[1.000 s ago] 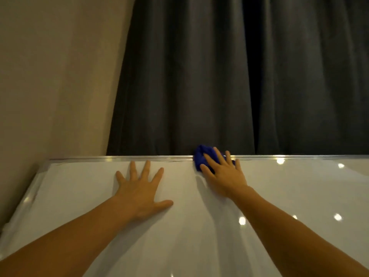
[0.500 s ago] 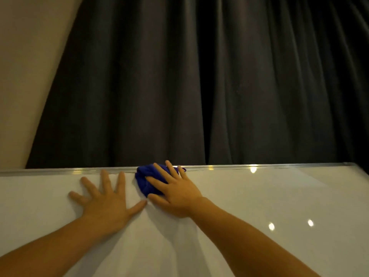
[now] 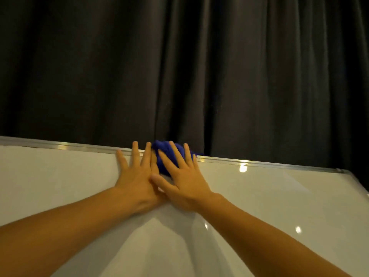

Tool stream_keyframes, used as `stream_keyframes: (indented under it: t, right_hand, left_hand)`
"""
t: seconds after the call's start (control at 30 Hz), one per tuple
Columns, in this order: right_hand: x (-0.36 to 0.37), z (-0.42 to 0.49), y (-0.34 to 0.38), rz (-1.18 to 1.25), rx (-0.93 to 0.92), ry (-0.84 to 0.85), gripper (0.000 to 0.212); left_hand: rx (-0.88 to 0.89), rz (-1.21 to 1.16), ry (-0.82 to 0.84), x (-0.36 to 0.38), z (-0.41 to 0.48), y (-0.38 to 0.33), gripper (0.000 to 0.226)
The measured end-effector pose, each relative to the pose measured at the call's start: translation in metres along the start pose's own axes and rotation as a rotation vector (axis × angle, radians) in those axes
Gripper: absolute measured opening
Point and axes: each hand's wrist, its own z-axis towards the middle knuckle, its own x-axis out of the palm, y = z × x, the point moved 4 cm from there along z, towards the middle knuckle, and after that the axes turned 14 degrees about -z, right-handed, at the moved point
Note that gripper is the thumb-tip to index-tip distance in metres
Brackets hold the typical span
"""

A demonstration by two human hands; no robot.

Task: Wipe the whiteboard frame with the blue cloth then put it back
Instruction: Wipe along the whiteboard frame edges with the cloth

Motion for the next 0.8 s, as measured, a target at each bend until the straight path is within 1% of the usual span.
stream_keyframes:
  t: [0.07, 0.1, 0.17, 0.23, 0.27, 0.33, 0.37, 0.43, 0.53, 0.57, 0.63, 0.67, 0.73, 0.77, 0.8]
  right_hand:
    - [-0.004, -0.008, -0.022, -0.086, -0.072, -0.036, 0.072]
    - [-0.008, -0.01, -0.047, -0.16, -0.059, -0.042, 0.073]
    - [-0.018, -0.021, -0.103, -0.259, 0.084, 0.037, 0.073]
    - [-0.021, -0.029, -0.134, -0.212, 0.242, 0.145, 0.073]
    - [-0.021, -0.032, -0.135, -0.191, 0.263, 0.193, 0.069]
    - [-0.018, -0.025, -0.118, 0.005, 0.259, 0.181, 0.063]
    - [-0.013, -0.019, -0.105, 0.079, 0.273, 0.152, 0.064]
    - [-0.024, 0.002, -0.081, -0.036, 0.285, 0.086, 0.07]
    - [-0.02, 0.002, -0.08, -0.033, 0.431, 0.049, 0.087]
    - [-0.011, -0.002, -0.071, -0.033, 0.426, 0.025, 0.089]
    - [0.002, -0.011, -0.05, -0.035, 0.312, -0.011, 0.082]
    - [0.004, -0.015, -0.051, -0.053, 0.264, -0.018, 0.079]
    - [-0.003, -0.019, -0.076, -0.177, 0.204, -0.017, 0.078]
    - [-0.007, -0.022, -0.094, -0.237, 0.219, -0.002, 0.079]
    - [-0.012, -0.027, -0.115, -0.271, 0.283, 0.03, 0.081]
  left_hand:
    - [-0.004, 0.0, -0.015, 0.005, 0.002, -0.004, 0.13]
    - [0.0, -0.009, -0.024, 0.004, 0.001, -0.005, 0.136]
    - [0.042, -0.006, -0.037, 0.003, -0.004, -0.004, 0.135]
    - [0.06, 0.011, -0.012, 0.001, -0.007, 0.004, 0.128]
    - [0.057, 0.014, 0.01, 0.001, -0.01, 0.005, 0.126]
    - [0.053, 0.053, -0.01, 0.0, -0.008, 0.008, 0.128]
    - [0.033, 0.062, 0.001, 0.001, -0.008, 0.012, 0.128]
    - [0.019, -0.009, -0.022, 0.001, -0.009, 0.018, 0.126]
    - [0.039, -0.02, -0.006, 0.006, -0.008, -0.003, 0.124]
    - [0.034, -0.024, -0.005, 0.007, -0.01, -0.003, 0.124]
    - [0.03, -0.05, -0.048, 0.009, -0.01, 0.003, 0.124]
    - [0.037, -0.044, -0.058, 0.008, -0.01, 0.003, 0.124]
    - [0.045, -0.045, -0.052, 0.008, -0.008, 0.001, 0.123]
    - [0.042, -0.039, -0.04, 0.007, -0.007, 0.0, 0.124]
    - [0.039, -0.027, -0.028, 0.006, -0.006, -0.002, 0.124]
